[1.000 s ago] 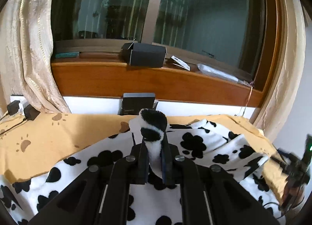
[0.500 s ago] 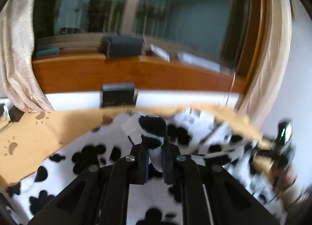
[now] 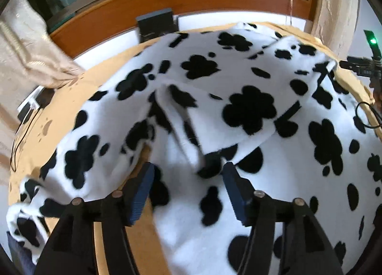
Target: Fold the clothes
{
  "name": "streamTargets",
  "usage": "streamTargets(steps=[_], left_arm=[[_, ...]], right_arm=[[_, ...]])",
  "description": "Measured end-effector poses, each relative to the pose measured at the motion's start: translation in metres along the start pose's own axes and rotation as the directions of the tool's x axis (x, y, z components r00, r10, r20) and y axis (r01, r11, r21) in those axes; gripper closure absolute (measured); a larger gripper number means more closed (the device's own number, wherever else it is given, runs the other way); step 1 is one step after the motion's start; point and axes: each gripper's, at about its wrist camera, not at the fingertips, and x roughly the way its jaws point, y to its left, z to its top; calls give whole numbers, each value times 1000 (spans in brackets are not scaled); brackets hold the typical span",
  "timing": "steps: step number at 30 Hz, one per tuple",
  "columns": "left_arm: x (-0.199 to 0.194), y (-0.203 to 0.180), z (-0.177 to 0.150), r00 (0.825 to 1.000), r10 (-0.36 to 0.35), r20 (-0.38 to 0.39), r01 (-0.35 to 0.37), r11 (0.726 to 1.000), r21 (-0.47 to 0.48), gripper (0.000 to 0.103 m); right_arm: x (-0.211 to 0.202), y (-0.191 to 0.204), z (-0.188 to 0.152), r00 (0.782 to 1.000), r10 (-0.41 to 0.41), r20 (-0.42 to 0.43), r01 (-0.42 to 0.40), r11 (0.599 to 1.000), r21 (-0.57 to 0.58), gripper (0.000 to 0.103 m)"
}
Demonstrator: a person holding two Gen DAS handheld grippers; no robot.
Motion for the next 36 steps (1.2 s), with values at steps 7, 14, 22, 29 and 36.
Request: streamTargets(steps=[7,14,22,29,36], left_arm=[[6,40,48,964,-232,129,259,929,-264,21],[69,40,86,971,-239,32,237,920,-312,24],[70,41,79,972,-225,66,234,916,-325,91],[19,31,127,956,-139,257,199,954,-225,92],[53,49,156,984,-54,171,94,967,-237,91]], right_arm=[[-11,-16,8,977,178,122,-203,947,249,7],[11,-1,3,987,147,71,-159,961,225,7],[17,-5,0,985,147,90,-165,954,250,7],[18,-5,-2,986,129,101,-151,953,261,7],[19,-6,-3,991,89,95,-111,959,261,7]])
